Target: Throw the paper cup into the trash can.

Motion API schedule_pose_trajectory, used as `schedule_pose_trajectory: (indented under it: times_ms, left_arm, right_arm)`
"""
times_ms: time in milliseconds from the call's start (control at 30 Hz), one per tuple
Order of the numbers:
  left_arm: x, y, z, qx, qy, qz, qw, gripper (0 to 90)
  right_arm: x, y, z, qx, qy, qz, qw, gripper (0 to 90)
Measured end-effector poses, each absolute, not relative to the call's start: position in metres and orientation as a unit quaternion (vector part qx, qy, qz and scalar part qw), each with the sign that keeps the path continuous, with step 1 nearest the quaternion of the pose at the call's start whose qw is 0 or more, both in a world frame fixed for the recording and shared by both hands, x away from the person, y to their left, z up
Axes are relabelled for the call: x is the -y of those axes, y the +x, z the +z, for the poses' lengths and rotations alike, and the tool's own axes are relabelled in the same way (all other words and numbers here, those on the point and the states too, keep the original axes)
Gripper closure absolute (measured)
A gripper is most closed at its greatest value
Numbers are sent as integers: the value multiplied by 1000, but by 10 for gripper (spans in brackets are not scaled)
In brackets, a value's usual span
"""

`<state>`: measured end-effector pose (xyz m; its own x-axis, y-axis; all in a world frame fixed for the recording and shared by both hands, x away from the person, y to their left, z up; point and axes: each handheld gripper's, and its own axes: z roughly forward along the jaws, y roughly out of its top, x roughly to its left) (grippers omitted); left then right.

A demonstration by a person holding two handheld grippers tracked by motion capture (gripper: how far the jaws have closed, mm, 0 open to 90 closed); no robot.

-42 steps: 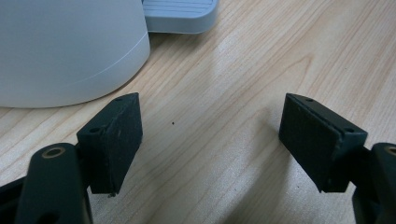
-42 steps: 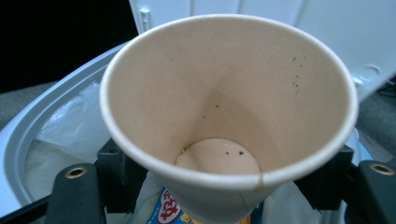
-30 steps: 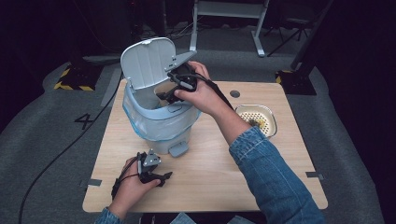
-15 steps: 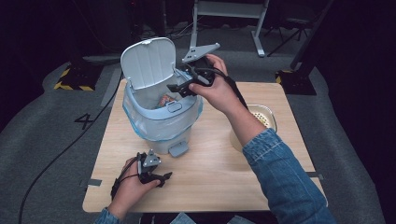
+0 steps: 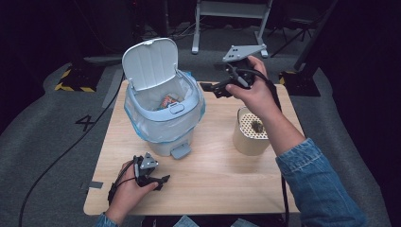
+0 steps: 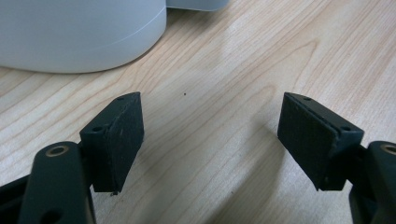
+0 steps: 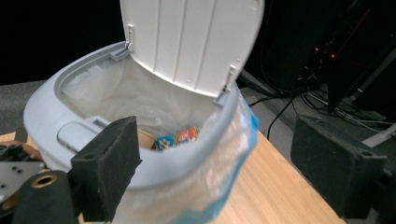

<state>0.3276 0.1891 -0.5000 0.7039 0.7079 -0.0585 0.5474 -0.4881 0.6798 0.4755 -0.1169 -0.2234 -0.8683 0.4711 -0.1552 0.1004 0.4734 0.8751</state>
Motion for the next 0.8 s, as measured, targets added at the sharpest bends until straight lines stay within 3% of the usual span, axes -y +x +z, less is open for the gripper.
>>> schedule_pose_trajectory:
  times_ms: [433, 800]
  left_arm:
    - [-197, 327, -501, -367, 852, 110, 357, 234]
    - [-202, 328, -504, -363, 848, 114, 367, 226]
  right_arm:
    - [197, 451, -217, -836, 205, 466, 207, 202]
    - [255, 425, -241, -846, 222, 449, 184, 249]
